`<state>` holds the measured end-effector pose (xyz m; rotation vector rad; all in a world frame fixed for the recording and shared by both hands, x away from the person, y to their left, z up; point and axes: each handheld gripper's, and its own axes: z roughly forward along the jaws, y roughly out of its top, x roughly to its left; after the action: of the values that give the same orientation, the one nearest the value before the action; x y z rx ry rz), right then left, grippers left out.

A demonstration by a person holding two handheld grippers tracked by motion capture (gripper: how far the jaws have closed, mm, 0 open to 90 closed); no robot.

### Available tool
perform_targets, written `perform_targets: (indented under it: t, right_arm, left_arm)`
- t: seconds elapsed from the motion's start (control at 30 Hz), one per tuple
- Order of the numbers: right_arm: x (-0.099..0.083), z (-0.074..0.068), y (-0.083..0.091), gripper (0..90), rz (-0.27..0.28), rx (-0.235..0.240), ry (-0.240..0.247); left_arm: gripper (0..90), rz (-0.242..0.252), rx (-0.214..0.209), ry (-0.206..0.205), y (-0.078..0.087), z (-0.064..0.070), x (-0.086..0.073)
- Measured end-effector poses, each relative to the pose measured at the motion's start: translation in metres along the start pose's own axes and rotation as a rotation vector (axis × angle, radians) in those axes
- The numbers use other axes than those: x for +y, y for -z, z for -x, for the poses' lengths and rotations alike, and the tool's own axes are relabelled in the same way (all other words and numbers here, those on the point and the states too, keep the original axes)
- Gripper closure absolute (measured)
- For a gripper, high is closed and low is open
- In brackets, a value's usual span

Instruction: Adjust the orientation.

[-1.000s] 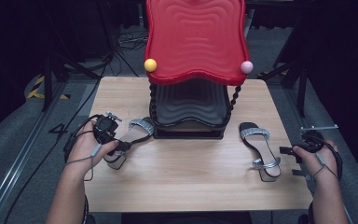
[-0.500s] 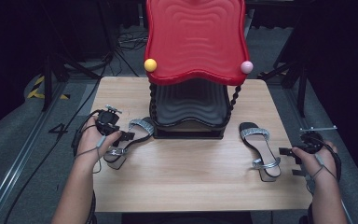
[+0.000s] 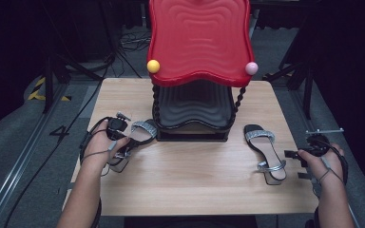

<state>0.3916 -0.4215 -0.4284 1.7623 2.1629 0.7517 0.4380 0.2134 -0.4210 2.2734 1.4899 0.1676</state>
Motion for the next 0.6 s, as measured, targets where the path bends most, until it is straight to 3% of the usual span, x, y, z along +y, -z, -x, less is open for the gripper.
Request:
perform_targets:
  t: [0.17, 0.23, 0.43, 0.6]
  right_arm:
    - [0.000, 0.000, -0.001, 31.3, -0.002, 0.001, 0.005]
    - [0.000, 0.000, -0.002, 31.2, -0.003, 0.001, 0.005]
    - [0.000, -0.001, -0.002, 30.9, -0.002, 0.002, 0.005]
    - [0.000, -0.002, -0.004, 30.7, -0.007, 0.005, 0.008]
  left_arm:
    - [32.1, -0.068, 0.015, 0.005, -0.005, 0.000, -0.001]
    - [29.9, -0.128, 0.031, 0.023, -0.008, 0.001, -0.002]
    - [26.9, -0.143, 0.020, -0.035, -0.015, 0.003, -0.004]
    - [30.9, -0.170, 0.040, -0.052, -0.018, 0.004, -0.002]
